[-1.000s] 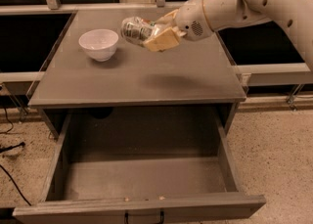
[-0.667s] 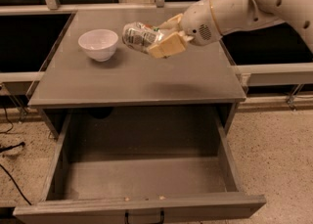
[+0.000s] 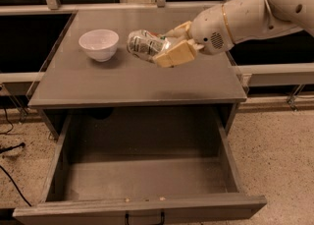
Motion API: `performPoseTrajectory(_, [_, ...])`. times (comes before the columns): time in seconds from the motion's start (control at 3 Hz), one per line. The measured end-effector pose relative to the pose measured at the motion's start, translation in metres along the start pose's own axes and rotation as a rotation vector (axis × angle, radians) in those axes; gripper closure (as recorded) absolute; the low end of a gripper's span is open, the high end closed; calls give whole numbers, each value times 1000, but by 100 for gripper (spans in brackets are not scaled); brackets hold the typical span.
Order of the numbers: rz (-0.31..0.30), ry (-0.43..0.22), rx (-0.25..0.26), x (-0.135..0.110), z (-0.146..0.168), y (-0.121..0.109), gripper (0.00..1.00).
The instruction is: Place 7up can into top drawer
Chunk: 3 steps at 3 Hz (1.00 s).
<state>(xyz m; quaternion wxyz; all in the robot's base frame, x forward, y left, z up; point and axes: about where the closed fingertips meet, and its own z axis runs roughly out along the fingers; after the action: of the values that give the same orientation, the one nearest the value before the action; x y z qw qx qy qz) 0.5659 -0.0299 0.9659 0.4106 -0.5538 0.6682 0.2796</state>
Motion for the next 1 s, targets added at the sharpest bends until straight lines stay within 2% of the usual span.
performPoseTrajectory(0.33, [-17, -7, -21, 0, 3, 9, 100])
performPoseTrajectory(0.67, [-15, -11, -44, 9, 1, 28, 100])
performPoseTrajectory(1.0, [1, -17, -74, 19, -10, 71, 100])
